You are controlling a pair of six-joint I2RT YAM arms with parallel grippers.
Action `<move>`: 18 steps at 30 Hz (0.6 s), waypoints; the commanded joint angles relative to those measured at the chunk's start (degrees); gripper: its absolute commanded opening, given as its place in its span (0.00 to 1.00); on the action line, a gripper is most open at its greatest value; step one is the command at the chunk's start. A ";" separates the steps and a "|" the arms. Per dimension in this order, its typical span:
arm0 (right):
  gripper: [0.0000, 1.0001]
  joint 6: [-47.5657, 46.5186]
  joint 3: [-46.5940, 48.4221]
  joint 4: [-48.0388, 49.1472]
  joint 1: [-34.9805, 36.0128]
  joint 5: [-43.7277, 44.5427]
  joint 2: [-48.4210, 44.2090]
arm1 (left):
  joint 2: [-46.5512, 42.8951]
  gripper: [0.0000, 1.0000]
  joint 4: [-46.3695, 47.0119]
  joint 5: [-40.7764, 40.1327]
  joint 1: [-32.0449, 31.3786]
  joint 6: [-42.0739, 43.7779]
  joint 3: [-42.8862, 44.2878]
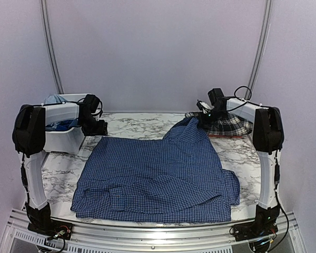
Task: Fold and stack the mixed laundry pile
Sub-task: Pick up the 1/3-folded shirt from the center of the board.
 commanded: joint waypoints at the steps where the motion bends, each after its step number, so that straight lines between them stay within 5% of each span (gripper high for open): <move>1: 0.00 0.44 2.12 -0.76 -0.29 -1.55 -2.09 | 3.97 0.70 -1.63 -0.90 0.50 6.38 4.09; 12: 0.00 0.60 2.31 -1.23 -0.30 -1.92 -1.97 | 11.17 0.51 -1.52 -1.21 0.44 9.90 9.43; 18: 0.00 0.58 2.58 -1.46 -0.32 -2.18 -2.06 | 11.92 0.25 -1.57 -1.49 0.52 10.86 9.96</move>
